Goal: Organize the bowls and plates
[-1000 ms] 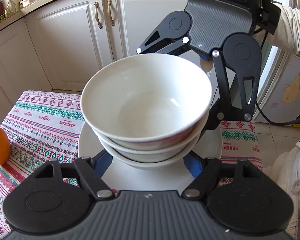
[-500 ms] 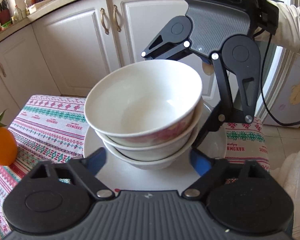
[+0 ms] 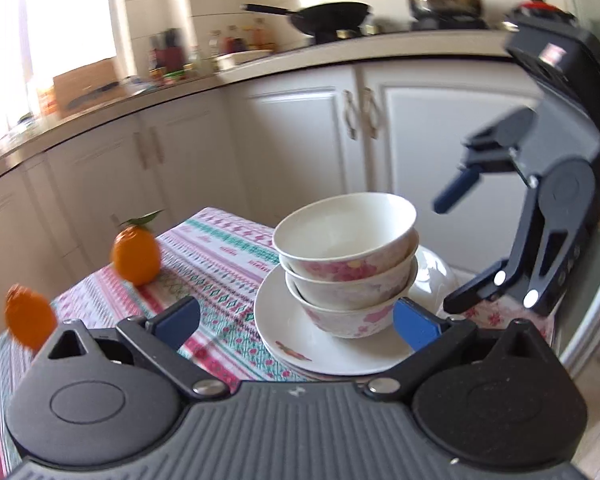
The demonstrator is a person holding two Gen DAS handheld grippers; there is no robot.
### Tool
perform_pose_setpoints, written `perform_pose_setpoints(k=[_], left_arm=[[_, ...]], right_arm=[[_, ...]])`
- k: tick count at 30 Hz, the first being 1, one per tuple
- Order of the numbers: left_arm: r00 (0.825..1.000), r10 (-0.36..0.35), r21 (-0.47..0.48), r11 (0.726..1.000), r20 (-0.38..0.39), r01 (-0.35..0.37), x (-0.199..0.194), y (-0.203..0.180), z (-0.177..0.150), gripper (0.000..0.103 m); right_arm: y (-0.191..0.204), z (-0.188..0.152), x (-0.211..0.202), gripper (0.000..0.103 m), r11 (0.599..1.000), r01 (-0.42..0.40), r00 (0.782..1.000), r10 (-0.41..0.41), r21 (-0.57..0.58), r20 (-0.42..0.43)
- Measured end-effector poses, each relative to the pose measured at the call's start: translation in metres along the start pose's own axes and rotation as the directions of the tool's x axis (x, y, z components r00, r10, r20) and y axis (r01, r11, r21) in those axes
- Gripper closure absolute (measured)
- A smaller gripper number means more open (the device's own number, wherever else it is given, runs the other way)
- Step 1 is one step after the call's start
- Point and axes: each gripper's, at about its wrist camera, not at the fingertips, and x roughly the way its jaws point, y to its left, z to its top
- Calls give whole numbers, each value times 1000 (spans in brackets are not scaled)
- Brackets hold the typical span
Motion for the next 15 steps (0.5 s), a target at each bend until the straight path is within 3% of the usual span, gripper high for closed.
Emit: perform_pose_setpoints(k=[4,9,15], left_arm=[[991,120,-128,984,-55,-126,-21,-10,8,1],[968,207,-264,935,-145,-239,-43,-7,10,1],[958,218,-359,892,-187,-274,-58,-2,5,1]], right_arm=[[19,-4,-24,0,969,165,985,-172,186,25],[38,-10,-50,0,888,228,963,-266,399,41],[52,-13,-68,0,855,260,945,-321,448,66]])
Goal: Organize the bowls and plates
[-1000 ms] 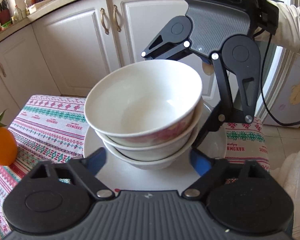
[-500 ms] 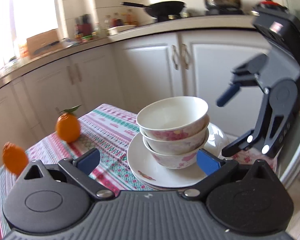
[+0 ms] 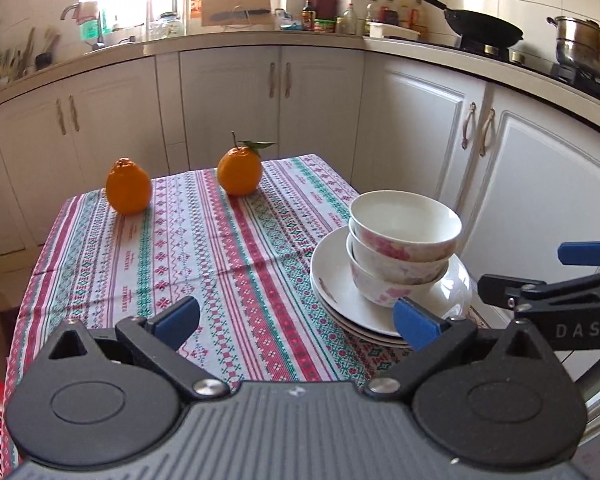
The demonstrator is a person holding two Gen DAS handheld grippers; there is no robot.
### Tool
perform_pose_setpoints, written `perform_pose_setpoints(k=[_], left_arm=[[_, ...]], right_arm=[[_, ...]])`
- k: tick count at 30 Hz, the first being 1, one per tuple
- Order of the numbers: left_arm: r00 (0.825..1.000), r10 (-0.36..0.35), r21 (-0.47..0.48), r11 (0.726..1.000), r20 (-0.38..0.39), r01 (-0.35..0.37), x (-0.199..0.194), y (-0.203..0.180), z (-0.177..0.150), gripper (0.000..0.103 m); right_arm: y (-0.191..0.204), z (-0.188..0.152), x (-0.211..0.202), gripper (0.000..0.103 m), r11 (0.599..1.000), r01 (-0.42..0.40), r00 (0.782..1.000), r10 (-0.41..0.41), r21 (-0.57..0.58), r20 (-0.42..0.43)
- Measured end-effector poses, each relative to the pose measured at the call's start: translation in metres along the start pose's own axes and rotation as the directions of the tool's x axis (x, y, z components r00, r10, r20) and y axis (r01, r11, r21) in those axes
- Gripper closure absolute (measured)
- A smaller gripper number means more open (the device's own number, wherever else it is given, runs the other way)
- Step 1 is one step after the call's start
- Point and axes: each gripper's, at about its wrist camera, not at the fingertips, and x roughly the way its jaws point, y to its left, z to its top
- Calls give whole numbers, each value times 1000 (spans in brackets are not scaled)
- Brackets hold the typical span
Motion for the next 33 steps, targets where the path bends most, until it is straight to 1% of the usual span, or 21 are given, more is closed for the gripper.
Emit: perform_pose_setpoints(k=[5,12,33], left_arm=[[999,41,-15,999,24,-41,-9,0,-1,1],[997,76,-32,997,20,-76,-11,-1,-1,1],[997,77,-43,996,15,-77,-12,-1,-1,1]], right_arm=[[2,0,-11,0,1000,-12,1000,12,11,27],[4,-1,-14,0,999,-40,998,40,21,38],[4,1,-15,0,999,-47,998,47,16,48]])
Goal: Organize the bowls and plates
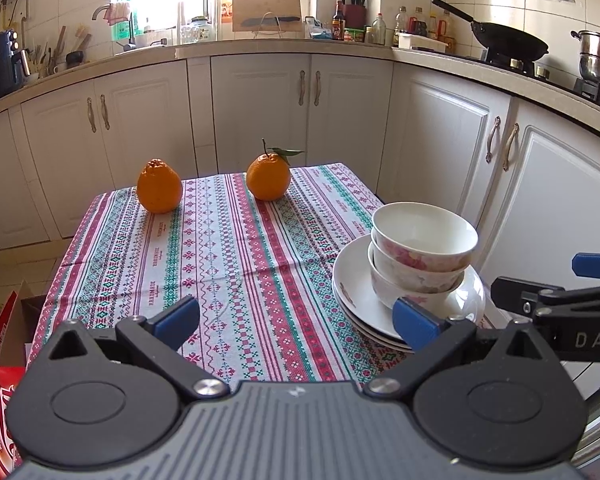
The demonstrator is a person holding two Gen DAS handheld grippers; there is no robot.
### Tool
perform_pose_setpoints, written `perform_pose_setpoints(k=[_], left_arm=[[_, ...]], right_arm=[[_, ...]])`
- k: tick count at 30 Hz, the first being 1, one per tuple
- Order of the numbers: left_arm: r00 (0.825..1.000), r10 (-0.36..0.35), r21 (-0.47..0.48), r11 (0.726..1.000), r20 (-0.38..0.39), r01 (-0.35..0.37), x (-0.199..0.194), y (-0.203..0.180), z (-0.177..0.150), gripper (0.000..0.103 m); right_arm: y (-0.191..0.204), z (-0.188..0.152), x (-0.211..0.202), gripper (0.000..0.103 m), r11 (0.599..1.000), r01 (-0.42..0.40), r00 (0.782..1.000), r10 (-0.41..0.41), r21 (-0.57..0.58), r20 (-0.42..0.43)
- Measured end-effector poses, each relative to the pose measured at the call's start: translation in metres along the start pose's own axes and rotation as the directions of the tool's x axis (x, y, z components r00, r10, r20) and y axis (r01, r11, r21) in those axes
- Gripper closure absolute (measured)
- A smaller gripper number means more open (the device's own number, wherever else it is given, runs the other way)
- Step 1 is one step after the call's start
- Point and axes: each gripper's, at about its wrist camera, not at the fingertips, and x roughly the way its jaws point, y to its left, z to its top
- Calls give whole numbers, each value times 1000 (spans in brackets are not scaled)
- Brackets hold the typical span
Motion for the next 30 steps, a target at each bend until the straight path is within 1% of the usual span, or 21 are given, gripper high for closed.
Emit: perform_pose_setpoints(k=[30], left_arm=[[1000,2,-10,1000,-8,-2,2,0,0,1]], right_arm=[[2,3,-1,0,1000,-2,1000,2,-9,8]])
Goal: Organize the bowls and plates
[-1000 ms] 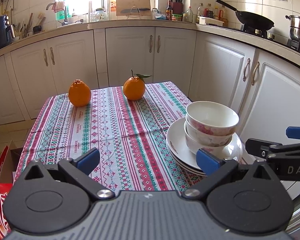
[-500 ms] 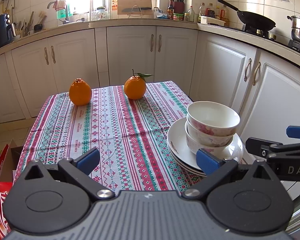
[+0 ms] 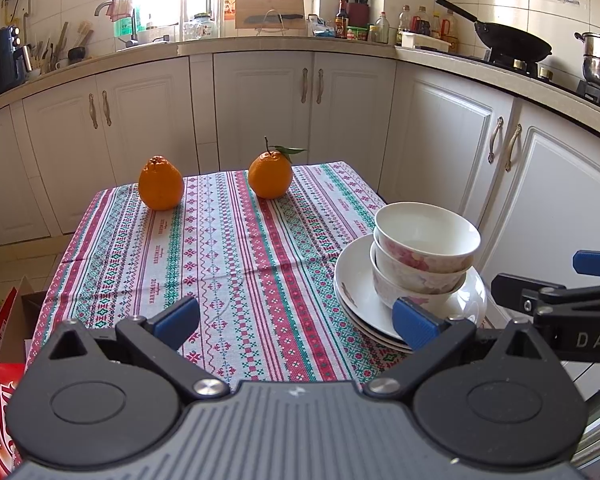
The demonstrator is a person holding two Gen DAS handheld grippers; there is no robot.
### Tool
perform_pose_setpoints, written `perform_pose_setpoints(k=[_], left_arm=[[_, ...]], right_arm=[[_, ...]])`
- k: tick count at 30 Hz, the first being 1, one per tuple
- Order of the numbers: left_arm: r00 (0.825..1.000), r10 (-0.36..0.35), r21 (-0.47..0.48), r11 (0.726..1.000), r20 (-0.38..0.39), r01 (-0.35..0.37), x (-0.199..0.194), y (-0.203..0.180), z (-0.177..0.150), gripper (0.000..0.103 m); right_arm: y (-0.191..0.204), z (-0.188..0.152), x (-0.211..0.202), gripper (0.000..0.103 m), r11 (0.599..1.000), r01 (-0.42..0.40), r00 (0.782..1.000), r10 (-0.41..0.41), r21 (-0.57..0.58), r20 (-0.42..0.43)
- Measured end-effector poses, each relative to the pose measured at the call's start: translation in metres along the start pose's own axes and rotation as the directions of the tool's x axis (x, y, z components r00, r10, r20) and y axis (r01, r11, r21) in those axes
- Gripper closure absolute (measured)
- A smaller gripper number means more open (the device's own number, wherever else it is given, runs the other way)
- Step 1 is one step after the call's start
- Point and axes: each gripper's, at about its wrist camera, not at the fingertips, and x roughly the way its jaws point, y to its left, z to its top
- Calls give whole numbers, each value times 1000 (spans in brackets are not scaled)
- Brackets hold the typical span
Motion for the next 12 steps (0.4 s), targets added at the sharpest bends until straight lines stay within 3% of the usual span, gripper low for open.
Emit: perform_pose_setpoints(k=[12], left_arm=[[1000,-7,-4,1000,-5,7,1,1,-1,1]], right_arm=[[0,0,-1,0,1000,5,1000,-5,-2,1]])
